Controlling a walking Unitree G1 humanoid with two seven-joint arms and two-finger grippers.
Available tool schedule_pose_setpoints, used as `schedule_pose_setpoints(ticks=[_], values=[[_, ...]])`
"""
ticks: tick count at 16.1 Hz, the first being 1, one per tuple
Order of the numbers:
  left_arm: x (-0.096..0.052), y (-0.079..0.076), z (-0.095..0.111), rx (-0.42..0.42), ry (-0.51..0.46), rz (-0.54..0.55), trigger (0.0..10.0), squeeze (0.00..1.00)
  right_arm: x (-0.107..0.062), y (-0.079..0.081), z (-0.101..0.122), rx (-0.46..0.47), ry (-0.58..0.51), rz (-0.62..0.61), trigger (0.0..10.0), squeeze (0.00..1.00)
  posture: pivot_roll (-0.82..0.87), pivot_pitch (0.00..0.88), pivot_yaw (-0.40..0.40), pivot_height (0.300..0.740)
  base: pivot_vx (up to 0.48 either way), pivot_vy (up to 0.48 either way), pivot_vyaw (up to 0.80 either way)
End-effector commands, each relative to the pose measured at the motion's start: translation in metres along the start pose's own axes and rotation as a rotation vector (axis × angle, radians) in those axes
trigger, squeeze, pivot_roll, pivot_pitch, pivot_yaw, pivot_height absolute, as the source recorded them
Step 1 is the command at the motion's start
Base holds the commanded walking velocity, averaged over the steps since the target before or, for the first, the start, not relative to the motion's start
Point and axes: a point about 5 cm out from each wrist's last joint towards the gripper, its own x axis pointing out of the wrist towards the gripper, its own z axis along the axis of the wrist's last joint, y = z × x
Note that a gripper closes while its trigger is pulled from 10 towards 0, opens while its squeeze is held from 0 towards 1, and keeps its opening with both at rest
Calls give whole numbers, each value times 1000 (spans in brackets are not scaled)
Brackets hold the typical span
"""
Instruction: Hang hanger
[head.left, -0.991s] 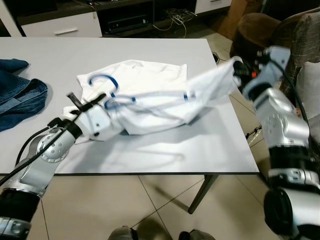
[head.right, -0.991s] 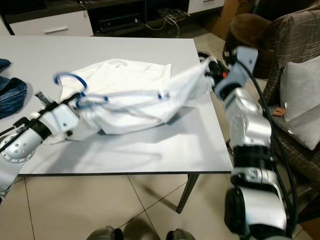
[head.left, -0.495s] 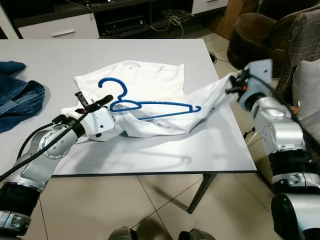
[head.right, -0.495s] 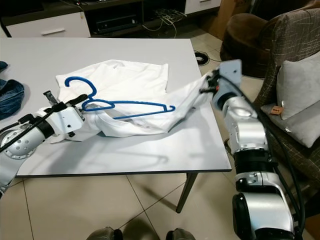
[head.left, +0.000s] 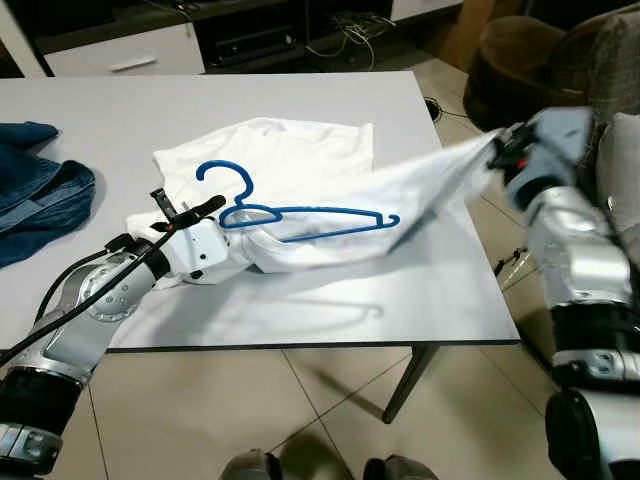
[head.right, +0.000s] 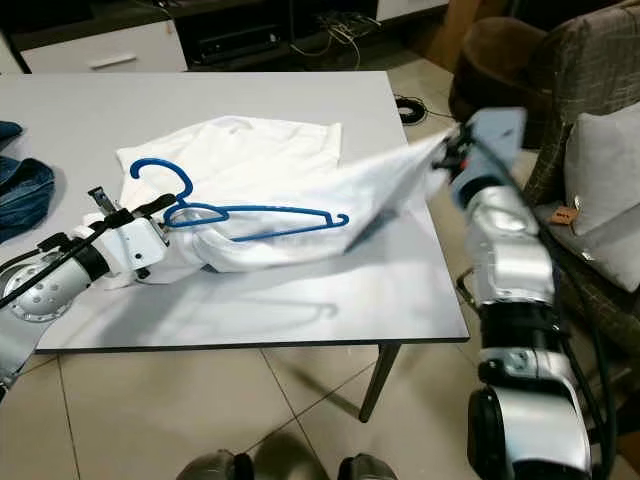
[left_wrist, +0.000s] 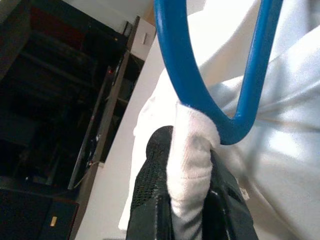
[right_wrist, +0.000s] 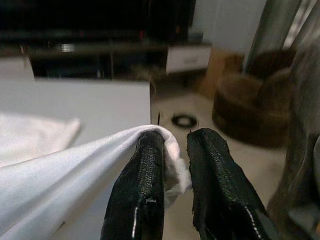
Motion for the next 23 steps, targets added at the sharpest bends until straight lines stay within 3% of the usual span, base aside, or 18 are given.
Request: schedule_pose_setpoints(ticks=[1, 2, 3, 4, 5, 7, 8, 10, 11, 13, 14, 15, 16, 17, 20, 23], values=[[-1, -2, -4, 12, 21, -22, 10000, 0, -4, 1, 4, 27, -28, 14, 10000, 776, -60, 75, 57, 740, 0, 0, 0], [-1, -3, -6, 12, 29, -23, 10000, 0, -8, 3, 3, 34, -28, 31, 10000, 843, -63, 77, 57, 740, 0, 0, 0], [-1, -3, -6, 10, 29, -23, 10000, 0, -9, 3, 0, 42, -17, 33, 10000, 820, -66, 79, 57, 740, 0, 0, 0], [0, -5, -5, 8, 30, -26, 10000, 0, -10, 3, -3, 55, 6, 40, 10000, 729, -69, 82, 59, 740, 0, 0, 0], [0, -6, -6, 8, 32, -31, 10000, 0, -12, 7, -10, 53, 48, 83, 10000, 31, -71, 84, 59, 740, 0, 0, 0], [0, -7, -6, 10, 32, -35, 10000, 0, -14, 1, -25, 5, 139, 76, 10000, 59, -68, 86, 59, 740, 0, 0, 0], [-1, -7, -7, 11, 34, -34, 10000, 0, -13, -9, -25, 3, 133, 7, 10000, 0, -68, 86, 59, 740, 0, 0, 0], [-1, -6, -8, 14, 37, -33, 10000, 0, -13, -22, -14, 60, 74, -76, 10000, 0, -63, 89, 58, 740, 0, 0, 0], [-2, -6, -8, 13, 39, -33, 10000, 0, -12, -22, -4, 118, 31, -77, 10000, 1000, -63, 89, 58, 740, 0, 0, 0], [-3, -7, -9, 13, 43, -35, 10000, 0, -11, -15, -2, 239, 29, -15, 10000, 1000, -64, 88, 60, 740, 0, 0, 0], [-2, -7, -9, 12, 44, -34, 10000, 0, -11, -11, -2, 379, 27, 21, 10000, 914, -63, 86, 59, 740, 0, 0, 0], [-2, -7, -10, 12, 45, -32, 10000, 0, -12, -12, 1, 602, -3, 41, 10000, 0, -63, 87, 59, 740, 0, 0, 0], [-2, -6, -10, 11, 47, -31, 10000, 0, -13, -15, 2, 731, -13, 49, 10000, 0, -65, 87, 59, 740, 0, 0, 0], [-3, -7, -11, 9, 51, -30, 10000, 0, -14, -21, 0, 787, -9, 45, 10000, 0, -65, 87, 59, 740, 0, 0, 0], [-6, -4, -17, 9, 85, -12, 10000, 0, -21, -22, -1, 665, -3, 98, 10000, 0, -65, 88, 56, 740, 0, 0, 0], [-11, 9, -35, -1, 188, 70, 10000, 0, -43, -21, 25, 460, -88, 324, 10000, 0, -63, 90, 55, 740, 0, 0, 0]])
